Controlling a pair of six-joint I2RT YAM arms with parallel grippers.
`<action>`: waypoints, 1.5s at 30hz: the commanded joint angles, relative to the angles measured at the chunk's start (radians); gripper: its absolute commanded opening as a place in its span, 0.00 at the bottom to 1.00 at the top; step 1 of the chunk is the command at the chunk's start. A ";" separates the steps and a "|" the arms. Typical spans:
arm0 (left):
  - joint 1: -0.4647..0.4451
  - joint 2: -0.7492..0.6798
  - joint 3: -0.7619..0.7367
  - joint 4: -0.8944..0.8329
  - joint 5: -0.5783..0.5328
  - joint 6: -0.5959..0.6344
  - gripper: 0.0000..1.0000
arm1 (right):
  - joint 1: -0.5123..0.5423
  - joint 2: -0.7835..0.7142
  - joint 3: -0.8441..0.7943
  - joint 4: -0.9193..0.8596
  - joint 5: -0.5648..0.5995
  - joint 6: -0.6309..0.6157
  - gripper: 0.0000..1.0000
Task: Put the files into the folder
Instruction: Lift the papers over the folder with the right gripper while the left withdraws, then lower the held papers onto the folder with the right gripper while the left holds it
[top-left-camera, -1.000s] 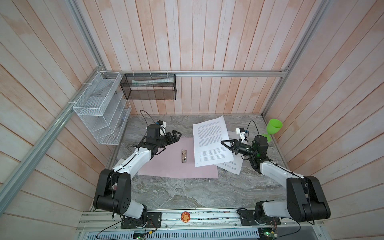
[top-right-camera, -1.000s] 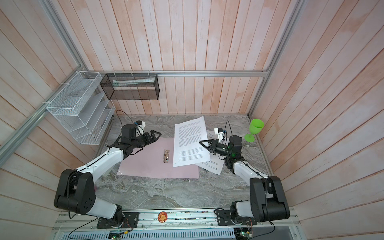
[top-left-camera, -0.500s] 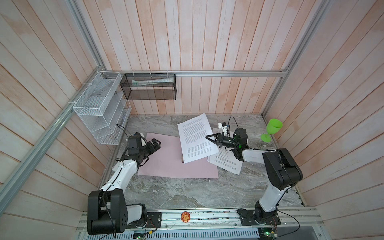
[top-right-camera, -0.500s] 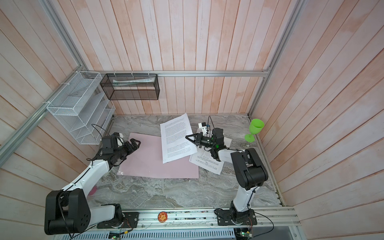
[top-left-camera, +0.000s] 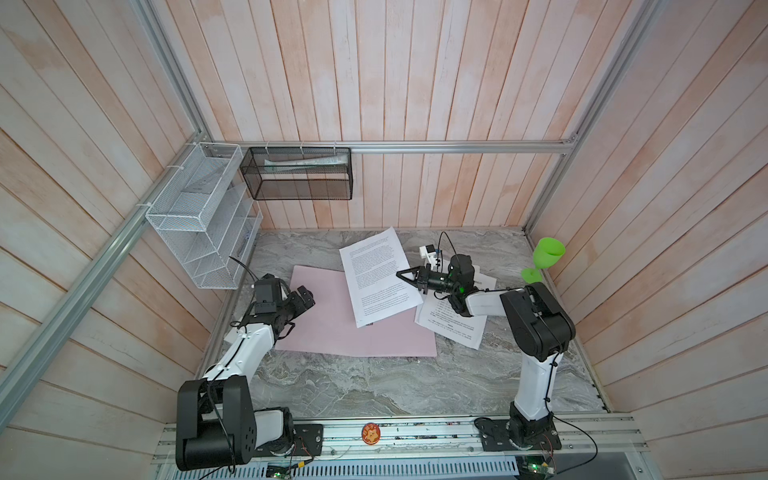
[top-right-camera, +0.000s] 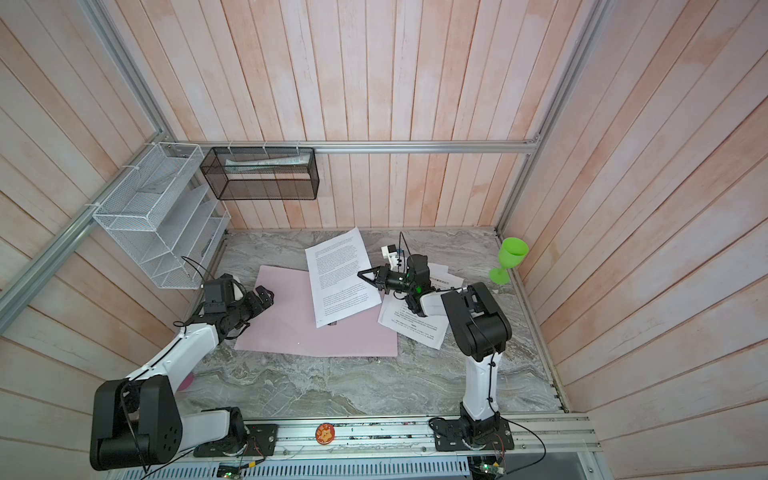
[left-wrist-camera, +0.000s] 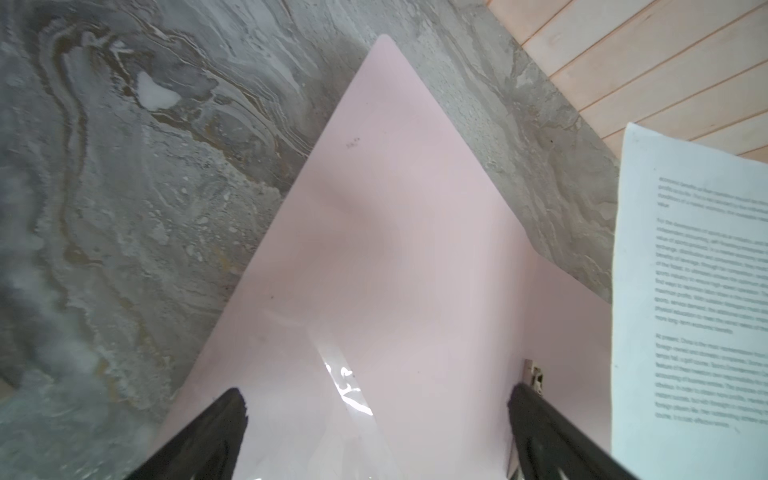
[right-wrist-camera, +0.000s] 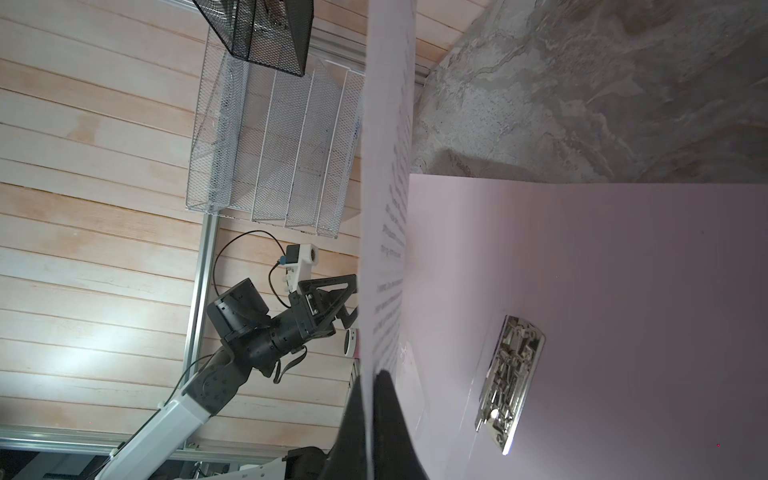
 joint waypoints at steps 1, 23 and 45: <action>0.010 0.032 0.038 -0.069 -0.115 0.047 1.00 | 0.014 0.007 0.025 -0.023 0.025 -0.048 0.00; 0.056 0.149 0.032 0.069 0.173 0.005 1.00 | 0.060 -0.002 0.026 -0.140 0.242 -0.243 0.00; 0.056 0.083 -0.099 0.110 0.287 -0.032 0.99 | 0.216 0.050 -0.069 0.031 0.506 -0.324 0.00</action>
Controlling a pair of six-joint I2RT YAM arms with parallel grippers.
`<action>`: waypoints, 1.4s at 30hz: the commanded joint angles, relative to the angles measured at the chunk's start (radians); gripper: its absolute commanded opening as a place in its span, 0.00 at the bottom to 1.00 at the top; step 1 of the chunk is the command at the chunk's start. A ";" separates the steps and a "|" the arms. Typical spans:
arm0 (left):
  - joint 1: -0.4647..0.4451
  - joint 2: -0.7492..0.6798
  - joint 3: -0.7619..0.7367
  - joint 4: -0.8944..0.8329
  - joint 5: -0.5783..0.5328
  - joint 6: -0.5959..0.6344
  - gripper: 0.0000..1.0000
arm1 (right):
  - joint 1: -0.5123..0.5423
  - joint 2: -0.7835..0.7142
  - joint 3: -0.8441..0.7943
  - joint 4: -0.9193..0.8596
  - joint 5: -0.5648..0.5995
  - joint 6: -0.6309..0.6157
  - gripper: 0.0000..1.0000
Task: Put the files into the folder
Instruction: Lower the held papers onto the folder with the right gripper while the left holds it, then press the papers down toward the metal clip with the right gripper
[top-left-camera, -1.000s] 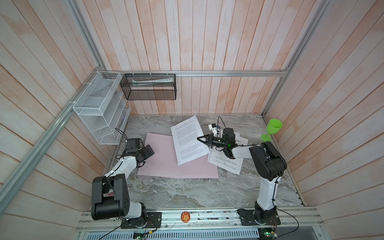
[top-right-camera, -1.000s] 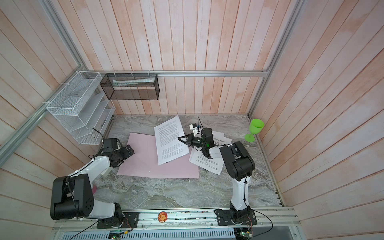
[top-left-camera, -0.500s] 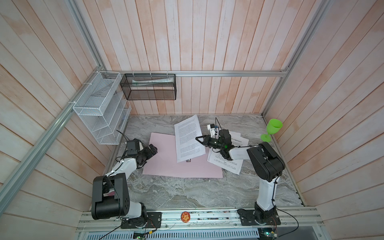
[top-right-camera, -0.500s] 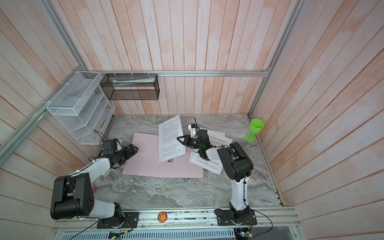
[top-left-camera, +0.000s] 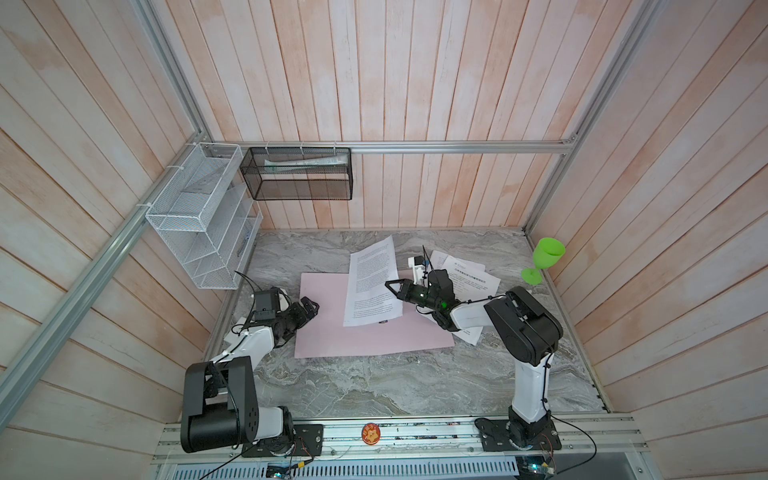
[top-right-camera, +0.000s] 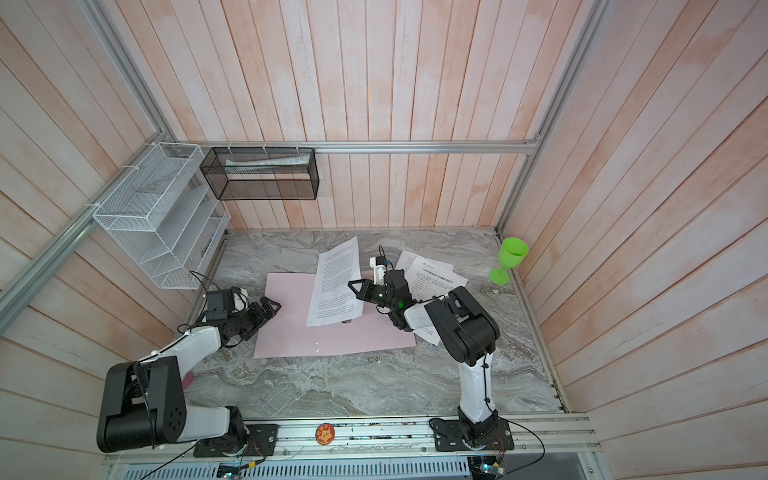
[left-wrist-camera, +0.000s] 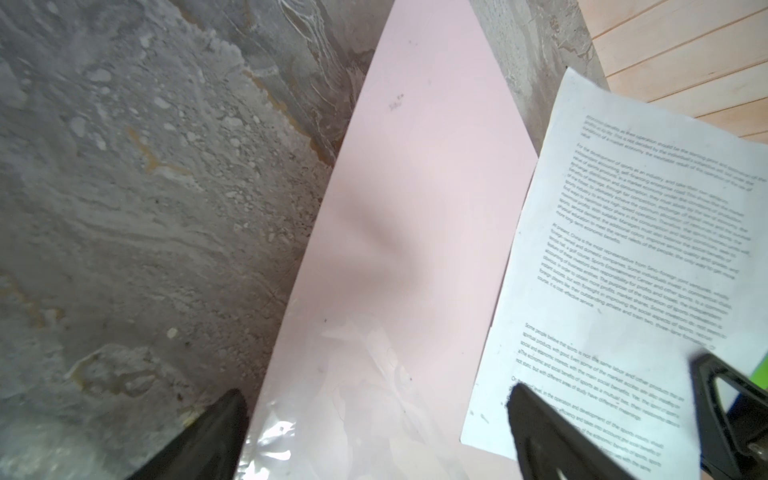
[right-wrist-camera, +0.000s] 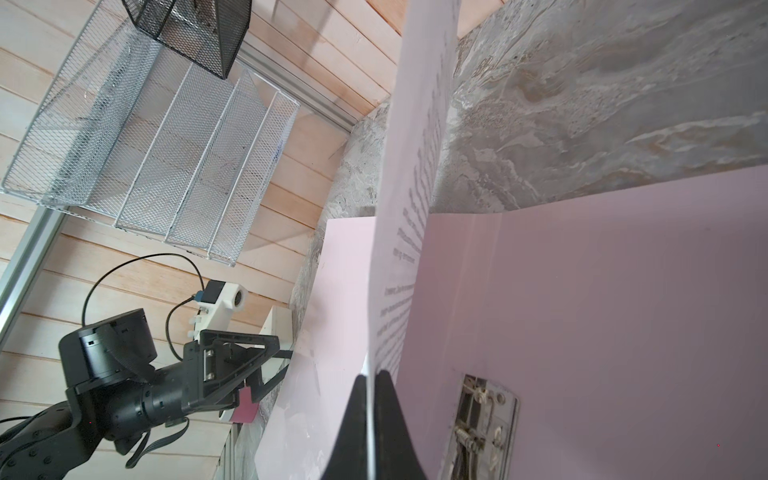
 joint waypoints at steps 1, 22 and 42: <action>0.003 -0.006 -0.005 0.018 0.028 0.003 0.99 | 0.041 0.035 -0.006 0.069 0.067 -0.024 0.00; 0.003 0.012 -0.003 0.020 0.040 0.014 0.98 | 0.166 0.141 0.081 0.064 0.237 0.017 0.00; 0.003 0.012 0.002 0.038 0.041 -0.002 0.97 | 0.177 0.209 0.092 0.166 0.071 0.030 0.00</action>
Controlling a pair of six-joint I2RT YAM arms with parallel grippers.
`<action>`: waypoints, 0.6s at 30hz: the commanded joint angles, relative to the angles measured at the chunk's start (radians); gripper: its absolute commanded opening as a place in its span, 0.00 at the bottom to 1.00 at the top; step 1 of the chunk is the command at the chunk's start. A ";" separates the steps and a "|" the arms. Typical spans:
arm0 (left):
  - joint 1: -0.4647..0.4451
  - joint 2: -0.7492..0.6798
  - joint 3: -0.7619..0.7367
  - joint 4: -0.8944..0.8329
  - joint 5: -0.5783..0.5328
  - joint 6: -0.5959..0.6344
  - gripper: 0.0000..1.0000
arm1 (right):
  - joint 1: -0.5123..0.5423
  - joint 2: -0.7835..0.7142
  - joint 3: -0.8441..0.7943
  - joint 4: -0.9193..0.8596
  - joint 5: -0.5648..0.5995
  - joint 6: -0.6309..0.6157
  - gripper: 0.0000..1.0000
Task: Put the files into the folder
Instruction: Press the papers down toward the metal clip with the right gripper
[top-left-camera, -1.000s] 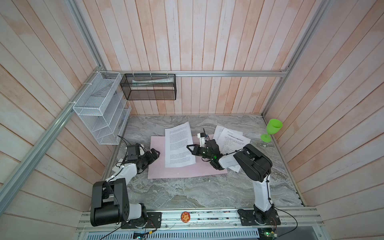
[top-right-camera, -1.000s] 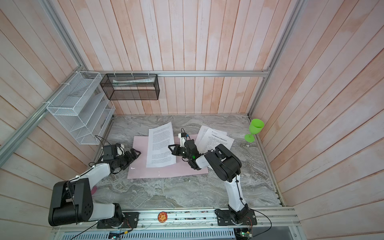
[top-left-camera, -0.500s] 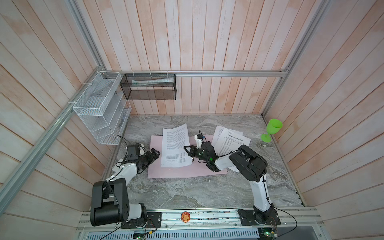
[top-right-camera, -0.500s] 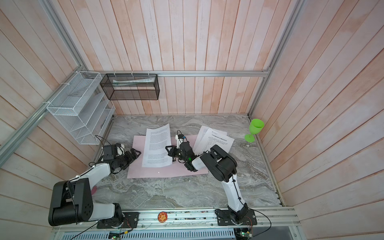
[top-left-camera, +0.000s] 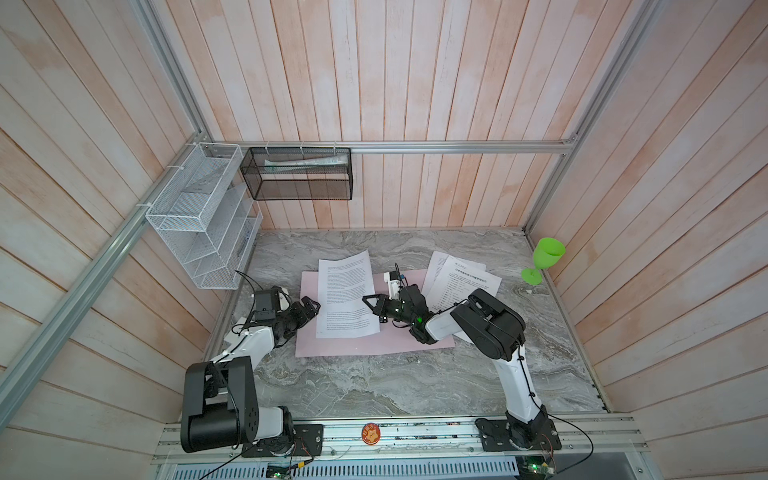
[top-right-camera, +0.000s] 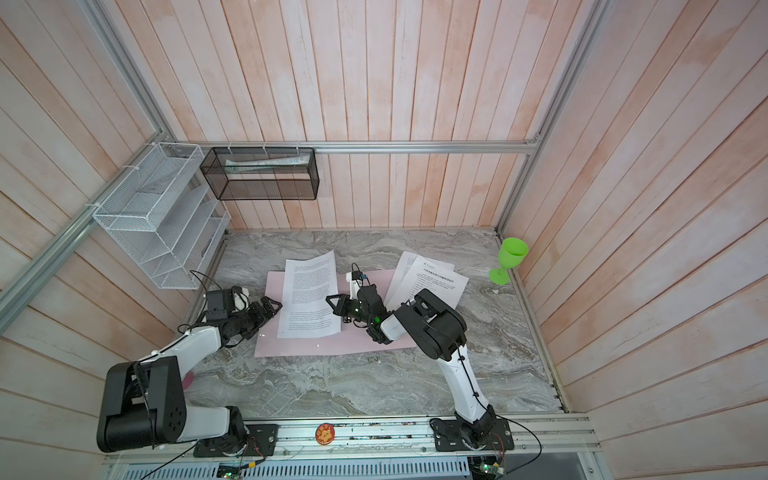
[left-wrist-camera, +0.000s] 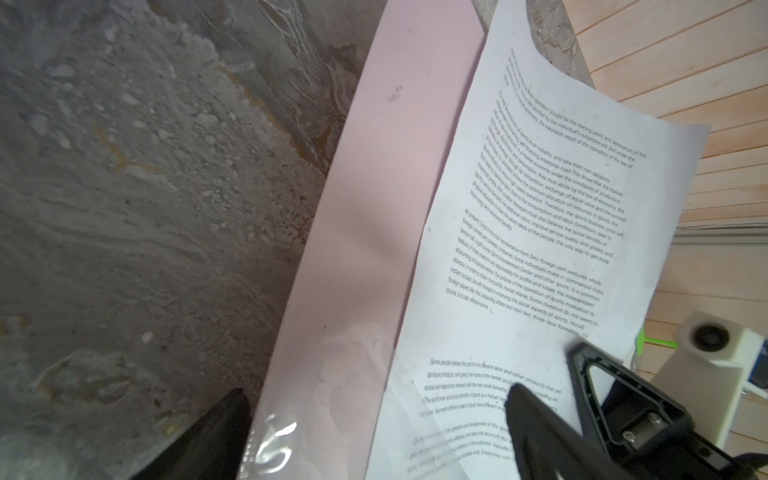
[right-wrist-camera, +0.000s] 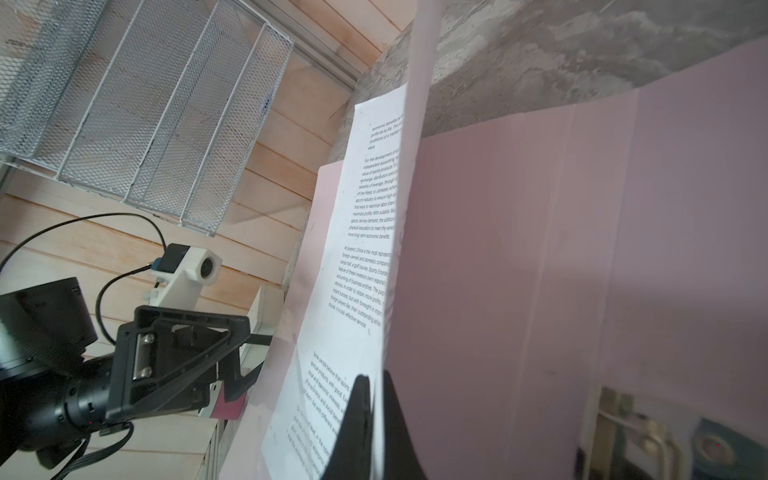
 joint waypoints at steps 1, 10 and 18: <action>0.003 0.012 0.003 0.026 0.014 -0.002 0.97 | 0.003 0.017 0.001 0.052 -0.058 -0.013 0.00; 0.001 0.011 0.003 0.032 0.014 -0.009 0.97 | 0.005 0.046 0.021 0.060 -0.103 0.014 0.00; 0.000 0.012 0.005 0.033 0.018 -0.011 0.97 | 0.011 0.069 0.055 0.018 -0.114 0.021 0.00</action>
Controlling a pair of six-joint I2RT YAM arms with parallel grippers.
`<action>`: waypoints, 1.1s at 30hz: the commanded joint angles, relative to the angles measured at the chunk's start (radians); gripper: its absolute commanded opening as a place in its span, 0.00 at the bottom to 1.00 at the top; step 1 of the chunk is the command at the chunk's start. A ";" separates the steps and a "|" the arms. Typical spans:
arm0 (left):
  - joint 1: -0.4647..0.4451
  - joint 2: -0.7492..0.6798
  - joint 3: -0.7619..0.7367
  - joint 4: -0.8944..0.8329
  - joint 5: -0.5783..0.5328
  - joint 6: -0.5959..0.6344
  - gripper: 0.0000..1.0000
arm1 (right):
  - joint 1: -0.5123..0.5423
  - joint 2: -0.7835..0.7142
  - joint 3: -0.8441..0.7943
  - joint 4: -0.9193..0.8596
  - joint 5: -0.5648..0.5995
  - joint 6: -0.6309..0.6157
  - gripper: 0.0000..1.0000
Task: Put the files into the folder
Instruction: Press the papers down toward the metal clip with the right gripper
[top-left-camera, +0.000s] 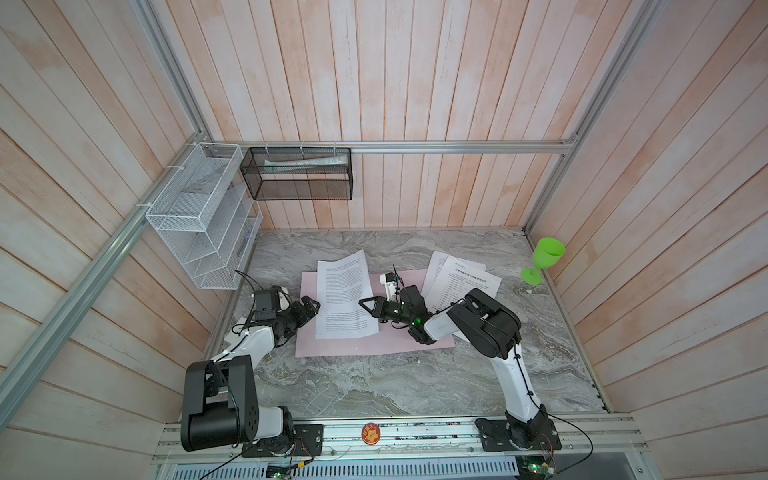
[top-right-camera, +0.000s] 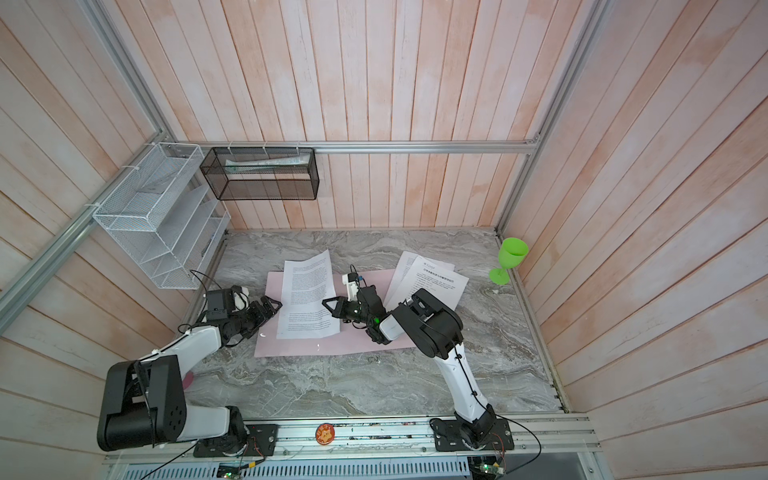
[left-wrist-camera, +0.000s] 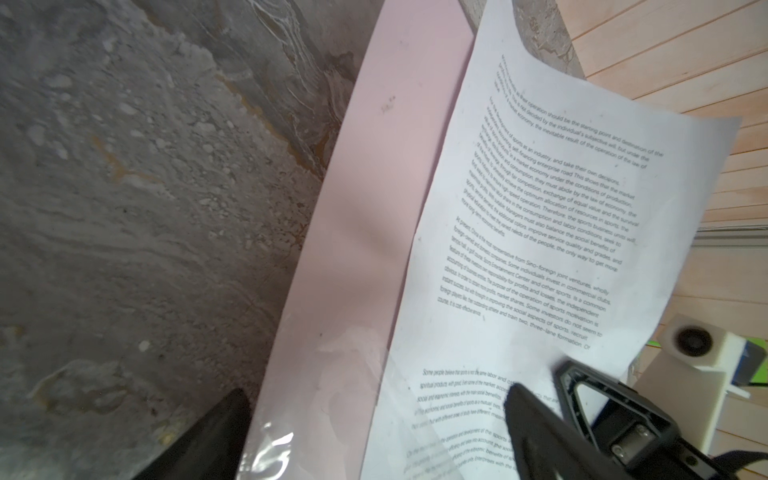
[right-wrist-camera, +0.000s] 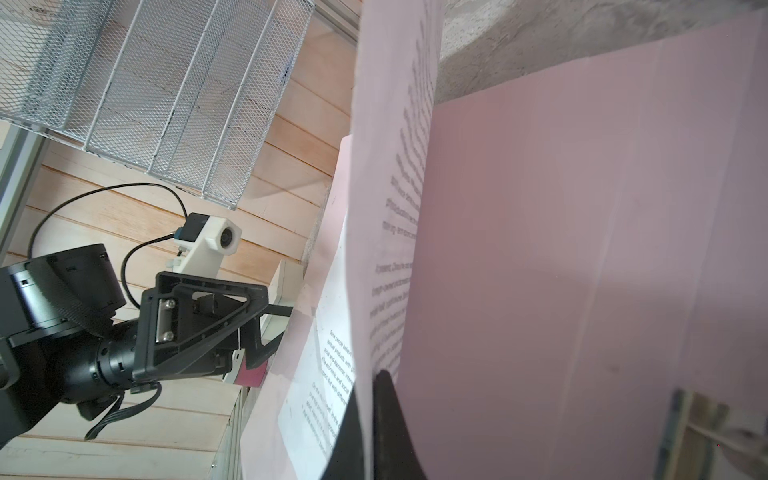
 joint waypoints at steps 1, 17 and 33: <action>0.001 0.006 0.004 0.018 0.018 -0.005 0.97 | 0.011 0.027 0.036 -0.031 -0.011 -0.008 0.00; -0.002 -0.010 -0.002 0.006 0.008 -0.002 0.97 | 0.005 0.021 0.070 -0.147 -0.006 -0.094 0.00; -0.004 -0.012 -0.001 0.001 0.006 0.008 0.97 | -0.007 0.004 0.072 -0.168 -0.093 -0.125 0.00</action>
